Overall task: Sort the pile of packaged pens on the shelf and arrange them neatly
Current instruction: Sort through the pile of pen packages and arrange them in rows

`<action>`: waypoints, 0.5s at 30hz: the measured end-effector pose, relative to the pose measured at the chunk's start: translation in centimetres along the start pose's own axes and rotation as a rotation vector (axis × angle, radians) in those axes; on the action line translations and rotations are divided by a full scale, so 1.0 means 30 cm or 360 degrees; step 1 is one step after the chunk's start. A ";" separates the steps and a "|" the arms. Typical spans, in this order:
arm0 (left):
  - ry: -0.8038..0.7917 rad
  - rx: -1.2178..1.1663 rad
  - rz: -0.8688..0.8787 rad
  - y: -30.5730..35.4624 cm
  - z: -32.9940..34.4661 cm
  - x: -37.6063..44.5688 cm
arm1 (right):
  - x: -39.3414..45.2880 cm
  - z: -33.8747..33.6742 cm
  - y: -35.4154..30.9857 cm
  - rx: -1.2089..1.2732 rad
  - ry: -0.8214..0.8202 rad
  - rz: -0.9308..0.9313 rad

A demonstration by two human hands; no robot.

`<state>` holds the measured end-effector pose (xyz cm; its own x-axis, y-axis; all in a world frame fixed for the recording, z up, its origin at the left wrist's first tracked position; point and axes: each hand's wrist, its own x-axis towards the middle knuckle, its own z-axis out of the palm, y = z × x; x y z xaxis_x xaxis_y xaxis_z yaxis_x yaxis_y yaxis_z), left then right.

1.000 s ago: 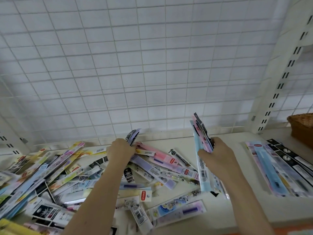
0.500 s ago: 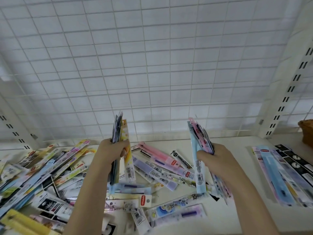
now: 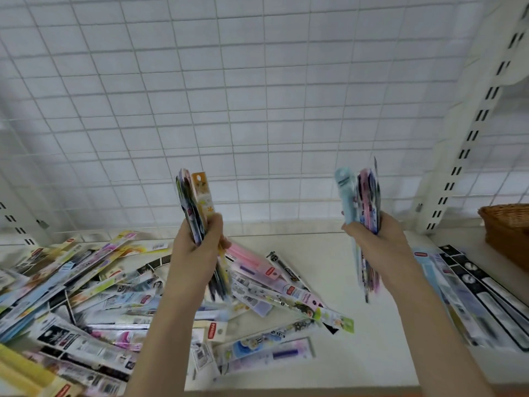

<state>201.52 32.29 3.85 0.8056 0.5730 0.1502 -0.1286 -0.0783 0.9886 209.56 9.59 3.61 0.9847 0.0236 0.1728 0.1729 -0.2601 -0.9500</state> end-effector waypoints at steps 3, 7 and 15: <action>0.0027 0.0070 0.0086 -0.014 0.056 -0.041 | 0.033 -0.003 0.043 0.0034 0.0135 -0.0093; 0.0073 0.0025 0.0073 -0.035 0.104 -0.078 | 0.066 0.009 0.120 0.0108 0.0291 -0.0175; 0.0060 -0.0067 -0.0064 -0.078 0.175 -0.100 | 0.078 0.025 0.237 0.0378 0.0276 0.0096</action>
<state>202.43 26.48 1.15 0.7884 0.6055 0.1090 -0.1213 -0.0208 0.9924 213.12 8.54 -2.93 0.9783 -0.1555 0.1366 0.1348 -0.0221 -0.9906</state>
